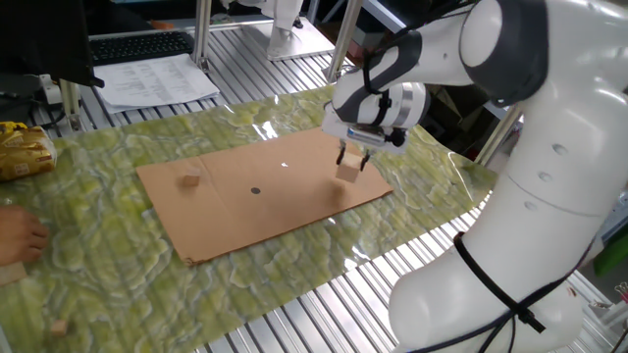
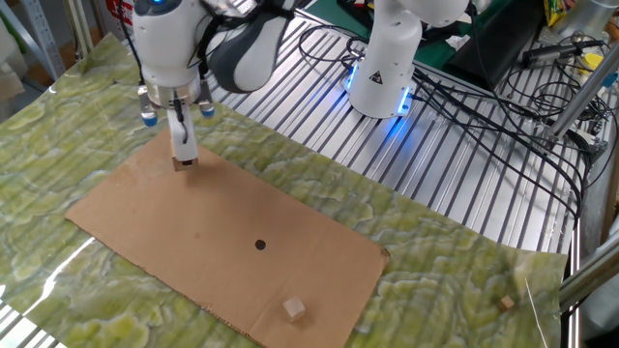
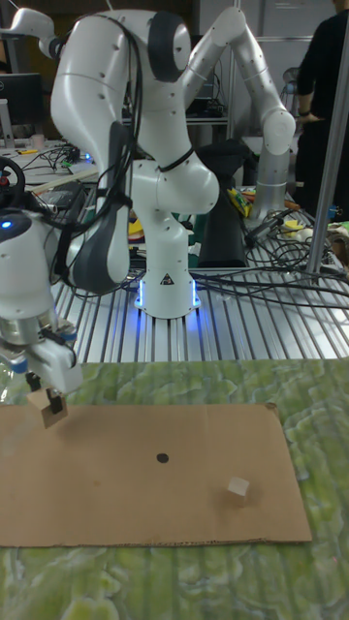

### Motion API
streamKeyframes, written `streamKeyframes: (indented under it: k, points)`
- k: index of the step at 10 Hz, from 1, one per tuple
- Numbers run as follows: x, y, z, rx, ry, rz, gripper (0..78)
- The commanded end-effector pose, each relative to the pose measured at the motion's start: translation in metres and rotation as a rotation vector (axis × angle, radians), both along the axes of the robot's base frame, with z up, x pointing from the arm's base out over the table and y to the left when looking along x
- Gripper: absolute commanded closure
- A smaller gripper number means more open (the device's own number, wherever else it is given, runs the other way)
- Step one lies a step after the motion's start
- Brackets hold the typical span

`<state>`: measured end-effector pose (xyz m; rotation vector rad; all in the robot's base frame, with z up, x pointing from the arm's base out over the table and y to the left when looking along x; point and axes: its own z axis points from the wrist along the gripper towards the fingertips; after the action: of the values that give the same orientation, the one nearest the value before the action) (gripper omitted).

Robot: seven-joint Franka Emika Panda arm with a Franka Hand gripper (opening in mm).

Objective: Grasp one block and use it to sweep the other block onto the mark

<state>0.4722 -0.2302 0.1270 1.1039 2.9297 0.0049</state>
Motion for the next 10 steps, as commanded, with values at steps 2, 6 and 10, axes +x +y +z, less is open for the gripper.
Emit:
streamKeyframes:
  k: [2,6,10]
  points:
    - [0.0079,0.0531,0.0405,0.058,-0.018,0.088,76.3]
    - [0.0079,0.0531,0.0405,0.09,-0.026,0.137,76.3]
    - [0.0079,0.0531,0.0405,-0.057,0.053,0.207,76.3]
